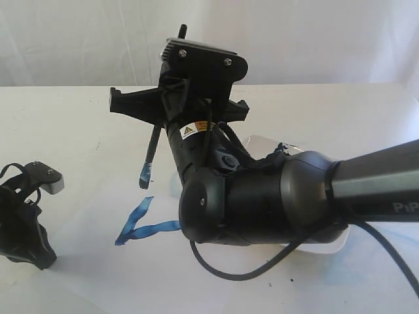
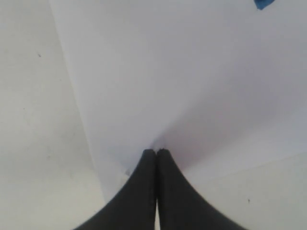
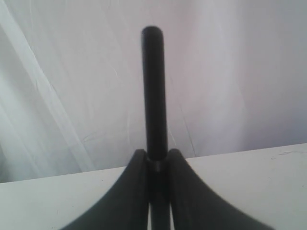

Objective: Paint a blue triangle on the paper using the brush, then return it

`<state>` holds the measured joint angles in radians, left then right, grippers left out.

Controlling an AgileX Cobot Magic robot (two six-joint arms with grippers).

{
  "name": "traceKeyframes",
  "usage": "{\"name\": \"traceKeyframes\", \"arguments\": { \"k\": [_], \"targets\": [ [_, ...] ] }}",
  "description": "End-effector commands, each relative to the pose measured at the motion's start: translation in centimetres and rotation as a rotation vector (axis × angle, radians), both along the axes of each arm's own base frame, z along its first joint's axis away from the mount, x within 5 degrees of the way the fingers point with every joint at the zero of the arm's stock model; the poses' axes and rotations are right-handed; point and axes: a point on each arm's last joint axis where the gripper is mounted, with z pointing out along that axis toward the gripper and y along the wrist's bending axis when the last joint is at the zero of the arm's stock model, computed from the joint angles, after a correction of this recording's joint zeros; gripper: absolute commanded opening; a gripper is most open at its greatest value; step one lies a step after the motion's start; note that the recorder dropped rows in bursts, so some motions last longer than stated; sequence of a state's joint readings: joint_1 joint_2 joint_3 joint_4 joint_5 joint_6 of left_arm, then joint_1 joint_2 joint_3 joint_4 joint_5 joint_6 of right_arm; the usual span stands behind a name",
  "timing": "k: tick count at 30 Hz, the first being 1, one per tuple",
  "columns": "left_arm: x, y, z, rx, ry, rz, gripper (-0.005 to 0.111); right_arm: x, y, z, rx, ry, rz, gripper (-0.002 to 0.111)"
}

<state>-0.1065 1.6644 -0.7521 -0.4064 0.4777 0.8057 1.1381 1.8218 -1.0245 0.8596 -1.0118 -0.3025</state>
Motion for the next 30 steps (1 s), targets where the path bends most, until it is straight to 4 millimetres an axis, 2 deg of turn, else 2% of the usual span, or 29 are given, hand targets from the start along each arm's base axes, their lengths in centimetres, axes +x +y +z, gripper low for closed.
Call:
{"name": "traceKeyframes", "arguments": {
  "k": [1,23,27,30],
  "targets": [
    [-0.6,-0.3,-0.2,-0.014,0.045,-0.01,0.0,0.0,0.0,0.1,-0.027,-0.014,-0.008,0.0],
    [-0.6,-0.3,-0.2,-0.014,0.045,-0.01,0.0,0.2,-0.3,-0.6,-0.034,0.052,-0.051,0.0],
    [-0.6,-0.3,-0.2,-0.014,0.045,-0.01,0.0,0.1,-0.7,0.6,-0.058,0.013,-0.048,0.0],
    [-0.6,-0.3,-0.2,-0.014,0.045,-0.01,0.0,-0.6,-0.7,2.1,-0.176,-0.026,0.026,0.0]
  ]
}}
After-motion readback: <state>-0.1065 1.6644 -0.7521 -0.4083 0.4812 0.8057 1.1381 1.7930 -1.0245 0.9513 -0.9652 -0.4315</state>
